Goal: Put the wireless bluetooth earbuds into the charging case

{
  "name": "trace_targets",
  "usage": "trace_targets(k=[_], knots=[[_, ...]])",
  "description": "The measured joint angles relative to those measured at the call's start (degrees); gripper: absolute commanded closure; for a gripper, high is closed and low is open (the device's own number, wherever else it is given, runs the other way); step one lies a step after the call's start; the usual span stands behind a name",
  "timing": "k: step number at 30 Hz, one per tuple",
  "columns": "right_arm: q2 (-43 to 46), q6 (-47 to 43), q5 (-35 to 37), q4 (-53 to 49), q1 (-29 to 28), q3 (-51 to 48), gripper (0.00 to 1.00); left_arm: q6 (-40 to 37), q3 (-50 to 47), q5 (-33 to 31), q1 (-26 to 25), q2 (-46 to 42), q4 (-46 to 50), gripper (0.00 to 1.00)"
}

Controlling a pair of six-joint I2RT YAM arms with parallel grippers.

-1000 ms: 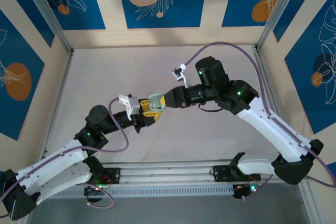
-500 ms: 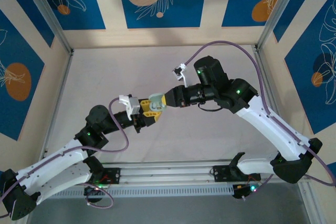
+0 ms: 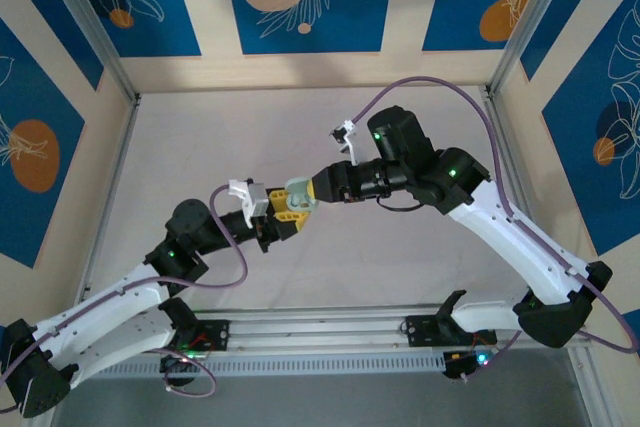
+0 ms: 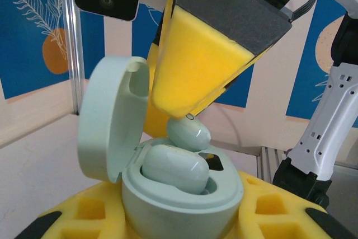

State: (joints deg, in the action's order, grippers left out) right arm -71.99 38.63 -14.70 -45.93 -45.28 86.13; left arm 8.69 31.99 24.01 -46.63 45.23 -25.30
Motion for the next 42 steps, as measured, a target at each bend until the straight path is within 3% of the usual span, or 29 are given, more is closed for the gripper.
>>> trace_targets(k=[11,18,27,42], knots=[[2.4,0.44,0.72,0.09,-0.04,0.02,0.54,-0.02,0.0,-0.07,0.0,-0.04,-0.44,0.7],[2.56,1.05,0.55,0.0,-0.15,0.0,0.74,-0.02,0.0,-0.13,0.0,-0.04,-0.44,0.7],[2.56,1.09,0.09,-0.02,-0.28,0.0,0.79,-0.02,0.0,-0.48,0.0,-0.15,-0.44,0.7],[0.37,1.03,-1.01,0.04,-0.9,0.0,0.79,0.0,0.0,-0.48,0.0,-0.15,-0.39,0.7]])
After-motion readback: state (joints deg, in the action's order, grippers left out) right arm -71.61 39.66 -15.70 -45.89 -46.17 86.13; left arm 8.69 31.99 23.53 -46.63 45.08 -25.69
